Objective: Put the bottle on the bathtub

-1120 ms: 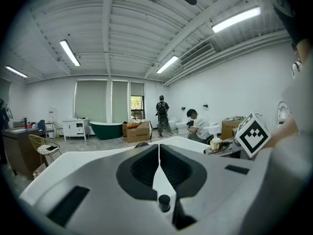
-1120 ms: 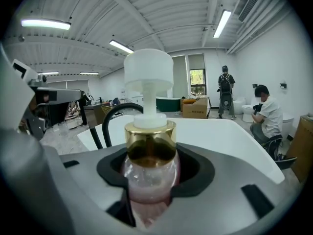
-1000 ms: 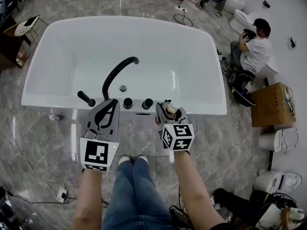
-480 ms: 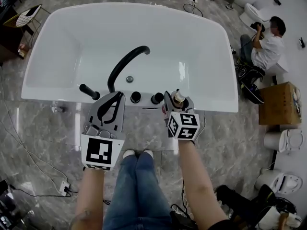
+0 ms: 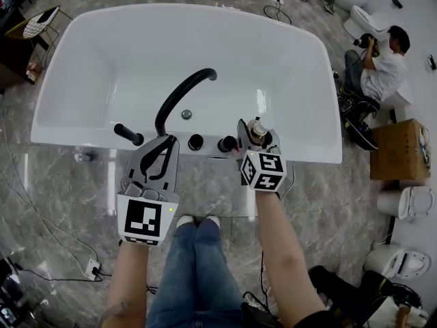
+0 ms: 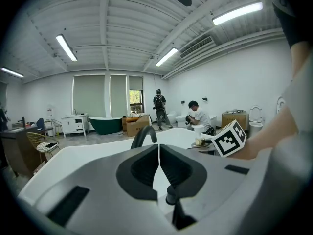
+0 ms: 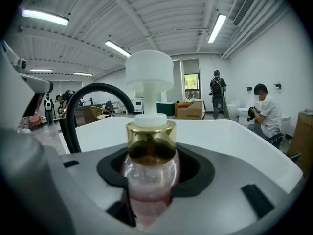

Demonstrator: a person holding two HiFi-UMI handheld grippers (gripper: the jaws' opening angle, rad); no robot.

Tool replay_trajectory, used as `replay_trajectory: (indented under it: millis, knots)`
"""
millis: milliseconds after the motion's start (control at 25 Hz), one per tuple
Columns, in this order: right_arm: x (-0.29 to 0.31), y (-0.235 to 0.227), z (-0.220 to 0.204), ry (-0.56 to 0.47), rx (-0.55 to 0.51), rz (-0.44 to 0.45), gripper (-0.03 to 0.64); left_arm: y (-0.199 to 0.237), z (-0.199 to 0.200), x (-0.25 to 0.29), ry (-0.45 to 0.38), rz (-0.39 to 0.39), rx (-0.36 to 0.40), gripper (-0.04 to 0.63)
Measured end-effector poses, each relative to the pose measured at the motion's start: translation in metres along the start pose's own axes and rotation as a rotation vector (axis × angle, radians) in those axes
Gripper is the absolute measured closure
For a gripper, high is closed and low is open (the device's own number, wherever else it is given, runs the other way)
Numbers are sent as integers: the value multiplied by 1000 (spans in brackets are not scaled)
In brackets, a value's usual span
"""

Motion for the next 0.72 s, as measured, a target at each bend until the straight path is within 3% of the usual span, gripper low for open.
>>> replay_trajectory:
  millis: [360,720]
  knots:
    - [-14,3,-1,-93,-37,-46,408,-3,4,3,-8,-10,22,588]
    - [-23,2,-18,42,-41,-64,402,-10,9,-1,-15,-20,18,588]
Point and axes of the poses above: the fingertips, and each gripper's own axes: x forward along the fingers, y to its left, z out of its top, the point moved 2 cm from there along -x, backward along the fingers, and after that the axes turned 11 degrees about z, right-handed, at the moved point
